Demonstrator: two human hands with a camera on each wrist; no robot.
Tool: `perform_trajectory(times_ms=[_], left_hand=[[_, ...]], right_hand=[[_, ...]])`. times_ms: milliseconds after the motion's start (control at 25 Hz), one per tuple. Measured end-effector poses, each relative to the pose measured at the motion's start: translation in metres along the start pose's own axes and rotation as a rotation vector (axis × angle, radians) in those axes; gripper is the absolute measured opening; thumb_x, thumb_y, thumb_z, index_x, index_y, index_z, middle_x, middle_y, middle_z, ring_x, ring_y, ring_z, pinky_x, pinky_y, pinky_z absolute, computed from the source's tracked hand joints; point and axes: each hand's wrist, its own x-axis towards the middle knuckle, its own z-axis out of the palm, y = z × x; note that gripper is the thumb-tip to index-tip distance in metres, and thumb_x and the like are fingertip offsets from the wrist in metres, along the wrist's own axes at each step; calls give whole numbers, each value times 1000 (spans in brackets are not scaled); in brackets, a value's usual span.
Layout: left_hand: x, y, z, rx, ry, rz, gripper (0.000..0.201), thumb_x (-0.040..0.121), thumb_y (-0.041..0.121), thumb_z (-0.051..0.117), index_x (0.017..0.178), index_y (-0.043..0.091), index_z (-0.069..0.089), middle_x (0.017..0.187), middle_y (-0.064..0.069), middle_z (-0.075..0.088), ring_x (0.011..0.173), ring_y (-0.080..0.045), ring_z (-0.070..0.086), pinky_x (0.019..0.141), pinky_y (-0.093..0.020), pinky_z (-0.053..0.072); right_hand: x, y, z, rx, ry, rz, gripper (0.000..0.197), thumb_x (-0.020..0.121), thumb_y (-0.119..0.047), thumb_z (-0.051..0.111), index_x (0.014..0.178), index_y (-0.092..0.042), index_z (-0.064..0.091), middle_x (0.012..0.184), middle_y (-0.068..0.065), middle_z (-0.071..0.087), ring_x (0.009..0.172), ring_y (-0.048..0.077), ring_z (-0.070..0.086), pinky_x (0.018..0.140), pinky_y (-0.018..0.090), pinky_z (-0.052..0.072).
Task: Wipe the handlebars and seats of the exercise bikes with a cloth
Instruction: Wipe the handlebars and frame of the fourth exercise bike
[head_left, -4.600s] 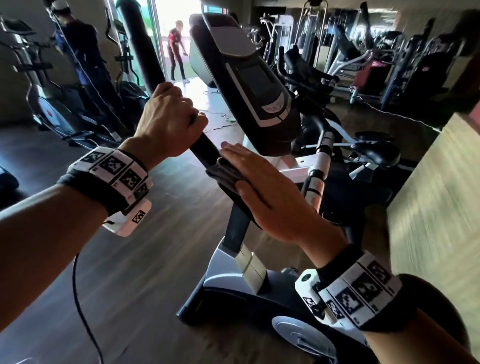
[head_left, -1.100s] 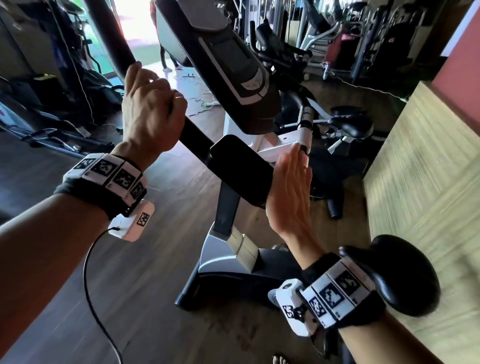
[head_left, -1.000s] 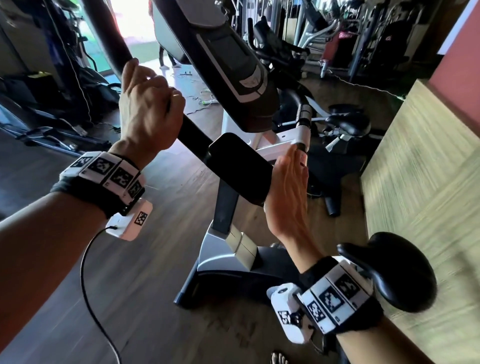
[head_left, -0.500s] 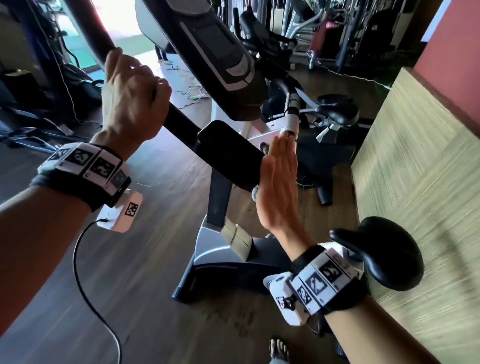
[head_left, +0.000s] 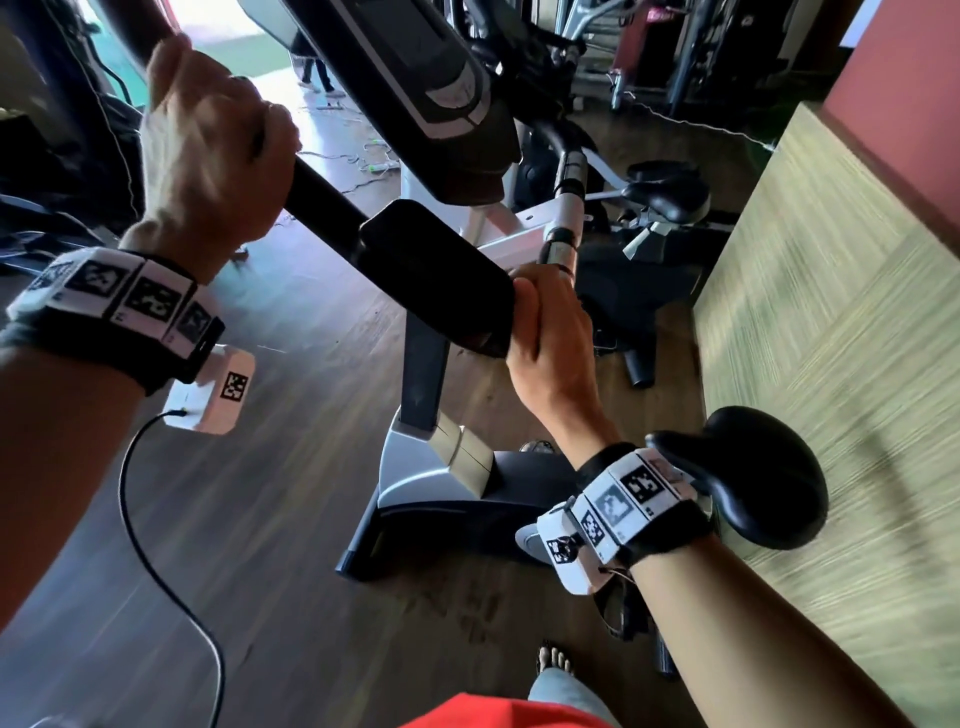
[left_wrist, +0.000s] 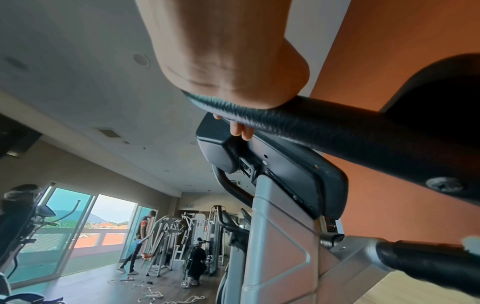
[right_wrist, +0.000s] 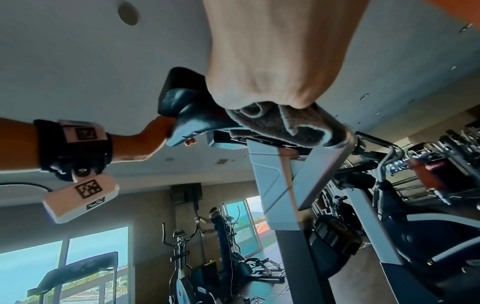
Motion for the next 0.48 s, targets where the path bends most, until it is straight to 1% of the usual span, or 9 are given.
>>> perform_trajectory(times_ms=[120,200,240,280,320,360,400,440,480], left_hand=[[1,-3,1,26,3,-5,42,100,22,46,73,4,72,69,-16,61,91,-36,54,112,-43,31],[1,2,2,-3,1,-19,37,98,20,51,76,5,77,69,-16,65,92,-36,54,110,-49,34],[2,7,0,-14,-17,-50,35,96,23,53,78,6,78,69,-16,66,92,-35,54,111,-50,34],[6,12,-3,-40,-50,-82,35,95,28,56,81,7,80,69,-15,67,89,-34,54,111,-50,35],[11,21,-7,-92,-81,-110,36,94,34,57,84,8,80,70,-14,68,84,-33,57,110,-51,38],[15,32,-10,-172,-108,-140,37,94,38,58,89,10,80,74,-11,70,82,-31,60,108,-50,41],[17,45,-11,-260,-138,-162,36,93,41,58,95,12,79,85,-7,72,88,-28,64,107,-48,44],[17,60,-11,-323,-178,-158,36,91,43,59,102,14,77,99,-2,71,100,-24,62,109,-42,42],[15,75,-9,-348,-243,-135,39,89,46,60,110,17,75,112,0,66,114,-22,56,111,-33,37]], right_hand=[[12,19,-19,60,98,57,28,107,-28,38,100,-10,59,92,5,67,83,24,66,76,48,54],[33,32,-44,54,227,19,31,108,-24,36,104,-6,60,87,-7,64,82,11,66,75,43,54],[42,39,-54,40,246,6,33,108,-23,34,106,-3,61,84,-11,61,77,5,63,72,39,52],[48,46,-60,40,215,-2,36,108,-23,32,109,-3,62,81,-12,59,73,4,60,68,39,50],[50,50,-59,57,130,-18,38,109,-24,31,113,-4,63,83,-12,59,73,3,59,67,37,48],[47,51,-53,77,-5,-60,39,109,-24,31,117,-4,64,88,-12,61,78,2,60,70,34,48],[41,53,-44,87,-159,-135,39,109,-22,33,121,-2,64,98,-7,65,88,5,63,78,34,49],[34,57,-36,79,-278,-245,39,108,-20,34,123,1,64,108,1,67,101,13,65,88,35,50],[32,65,-30,68,-333,-348,39,106,-17,35,122,4,64,115,10,68,110,21,64,97,38,49]])
